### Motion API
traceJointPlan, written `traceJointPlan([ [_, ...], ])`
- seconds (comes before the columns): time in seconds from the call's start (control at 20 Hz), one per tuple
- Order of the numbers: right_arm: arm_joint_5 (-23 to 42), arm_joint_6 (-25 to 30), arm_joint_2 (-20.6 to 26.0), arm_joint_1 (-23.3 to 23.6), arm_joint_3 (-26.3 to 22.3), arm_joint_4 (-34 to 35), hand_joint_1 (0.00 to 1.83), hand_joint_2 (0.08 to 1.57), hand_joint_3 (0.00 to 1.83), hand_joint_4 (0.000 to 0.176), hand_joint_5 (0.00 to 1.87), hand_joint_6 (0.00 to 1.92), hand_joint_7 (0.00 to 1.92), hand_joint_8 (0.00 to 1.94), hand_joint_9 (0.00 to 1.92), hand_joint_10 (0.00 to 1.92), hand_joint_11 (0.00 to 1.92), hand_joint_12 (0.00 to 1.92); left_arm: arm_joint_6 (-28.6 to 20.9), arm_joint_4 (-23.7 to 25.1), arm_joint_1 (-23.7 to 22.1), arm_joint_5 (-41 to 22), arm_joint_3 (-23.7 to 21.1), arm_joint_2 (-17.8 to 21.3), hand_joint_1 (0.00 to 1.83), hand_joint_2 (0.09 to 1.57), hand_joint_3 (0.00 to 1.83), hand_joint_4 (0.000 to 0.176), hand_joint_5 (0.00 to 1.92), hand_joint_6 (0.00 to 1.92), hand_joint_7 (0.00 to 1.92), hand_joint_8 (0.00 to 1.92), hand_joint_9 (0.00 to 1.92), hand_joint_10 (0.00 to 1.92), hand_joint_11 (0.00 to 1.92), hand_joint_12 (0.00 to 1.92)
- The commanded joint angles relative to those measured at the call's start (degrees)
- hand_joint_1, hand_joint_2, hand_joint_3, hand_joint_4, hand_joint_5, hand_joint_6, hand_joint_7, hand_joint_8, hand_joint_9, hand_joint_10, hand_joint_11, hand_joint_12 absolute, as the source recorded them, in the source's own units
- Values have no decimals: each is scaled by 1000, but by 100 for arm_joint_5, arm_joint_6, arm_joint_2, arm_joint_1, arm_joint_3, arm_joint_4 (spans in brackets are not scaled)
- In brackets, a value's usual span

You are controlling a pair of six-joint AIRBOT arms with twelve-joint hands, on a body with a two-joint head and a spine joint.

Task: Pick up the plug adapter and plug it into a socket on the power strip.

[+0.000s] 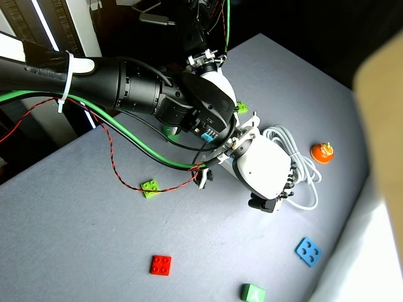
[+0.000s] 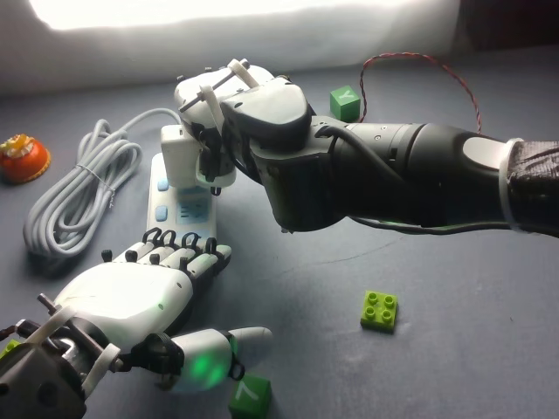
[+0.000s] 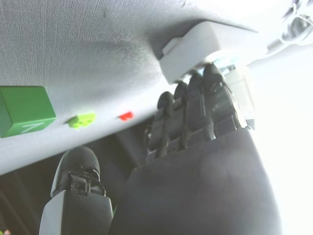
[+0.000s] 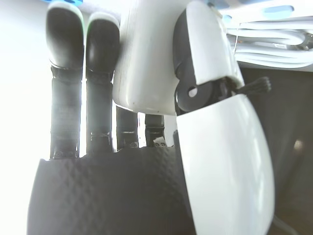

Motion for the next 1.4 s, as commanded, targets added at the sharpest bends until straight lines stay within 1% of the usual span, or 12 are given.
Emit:
traceJointPlan([
  [0.0,-284,-54,-70,-109,-81,19,1367,1155,0,0,868,1012,841,1172,891,1364,879,1335,-46,57,26,-210,-1,-23,0,1152,0,0,76,2,92,2,92,3,0,222],
  [0.45,-272,-103,-19,38,-73,16,1364,1164,0,0,845,1056,820,1197,885,1374,870,1355,-52,57,22,-223,-7,-14,0,1146,0,0,88,0,98,0,99,1,0,264],
  [0.6,-273,-138,-12,29,-74,16,1364,1164,2,0,823,1075,813,1209,899,1361,894,1340,-52,57,23,-231,-4,-15,0,1149,0,0,74,1,90,2,88,2,0,216],
  [0.75,-273,-162,1,13,-74,16,1361,1175,1,0,779,1119,805,1229,889,1381,896,1328,-52,57,27,-235,7,-19,0,1152,1,0,97,3,113,3,112,4,0,284],
  [0.9,-272,-175,13,2,-74,16,1345,1219,3,0,686,1248,757,1333,789,1505,797,1473,-53,57,38,-237,7,-19,0,1151,0,0,85,0,100,0,92,2,0,226],
  [0.95,-272,-184,15,1,-74,16,1343,1224,0,0,667,1279,769,1315,768,1524,755,1523,-53,57,39,-237,7,-19,0,1151,0,0,86,0,100,0,95,2,0,238],
  [1.1,-272,-189,18,3,-75,16,1343,1219,1,0,686,1281,759,1310,783,1481,732,1502,-53,57,39,-237,2,-18,0,1150,0,0,91,1,101,0,98,0,0,260],
  [1.15,-274,-189,18,6,-75,16,1192,1236,0,0,722,1297,767,1381,704,1237,687,1521,-53,57,39,-237,-1,-18,0,1150,0,0,97,2,102,0,95,0,0,243],
  [1.2,-274,-189,20,8,-79,16,1157,1243,1,1,728,1310,758,1402,699,1124,671,1527,-53,57,41,-237,-4,-18,0,1151,0,0,94,1,95,0,88,0,0,224],
  [1.25,-274,-189,23,10,-84,16,1142,1253,1,14,748,1327,707,1435,661,1066,612,1544,-53,57,42,-237,-5,-18,0,1151,0,0,96,1,99,2,88,1,0,222],
  [1.3,-274,-190,28,12,-90,16,1084,1268,1,0,699,1392,615,911,621,998,559,1552,-53,57,42,-237,-6,-16,0,1154,2,0,97,2,100,3,87,0,0,223],
  [1.35,-274,-191,32,14,-93,16,1062,1284,0,0,666,1439,631,630,599,955,536,1551,-53,57,42,-237,-6,-15,0,1154,1,0,86,0,90,1,77,0,0,207],
])
